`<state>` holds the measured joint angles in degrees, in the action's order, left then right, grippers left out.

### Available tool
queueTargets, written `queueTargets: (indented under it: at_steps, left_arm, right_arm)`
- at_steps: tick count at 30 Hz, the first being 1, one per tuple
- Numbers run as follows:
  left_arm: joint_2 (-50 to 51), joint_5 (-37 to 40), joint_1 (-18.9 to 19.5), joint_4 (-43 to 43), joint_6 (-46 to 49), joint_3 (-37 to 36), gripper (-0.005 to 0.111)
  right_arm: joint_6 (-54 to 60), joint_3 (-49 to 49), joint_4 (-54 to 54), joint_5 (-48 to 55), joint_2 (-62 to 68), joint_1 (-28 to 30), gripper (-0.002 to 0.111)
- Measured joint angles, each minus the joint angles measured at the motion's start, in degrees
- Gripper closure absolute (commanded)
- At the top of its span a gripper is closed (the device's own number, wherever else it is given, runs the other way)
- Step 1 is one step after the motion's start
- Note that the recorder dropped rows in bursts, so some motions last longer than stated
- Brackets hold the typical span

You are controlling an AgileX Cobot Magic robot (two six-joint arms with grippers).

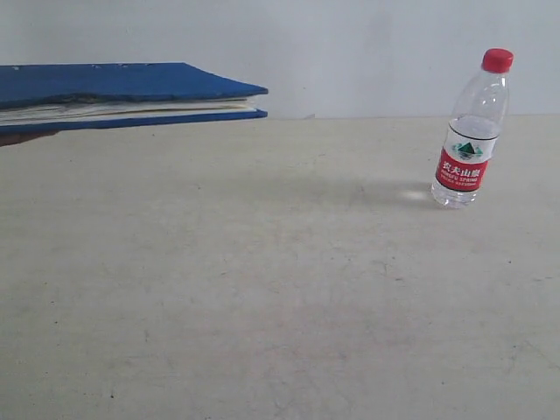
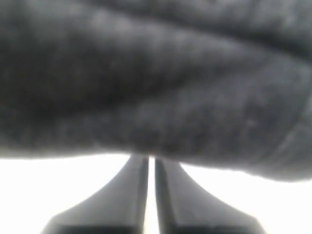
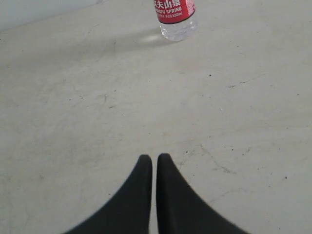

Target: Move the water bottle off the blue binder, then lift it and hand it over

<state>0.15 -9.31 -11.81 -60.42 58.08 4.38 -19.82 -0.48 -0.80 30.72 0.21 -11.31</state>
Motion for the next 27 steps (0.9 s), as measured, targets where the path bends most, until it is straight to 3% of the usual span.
queueTargets:
  at_steps: [23, 27]
  left_arm:
    - [0.0, -1.3, 0.0, 0.0, 0.0, 0.0, 0.102]
    - [0.0, -1.4, 0.0, -0.2, -10.8, 0.0, 0.102]
  right_arm:
    - [-0.1, 0.0, 0.2, 0.1, 0.0, 0.0, 0.109]
    - [-0.1, 0.0, 0.2, 0.1, 0.0, 0.0, 0.109]
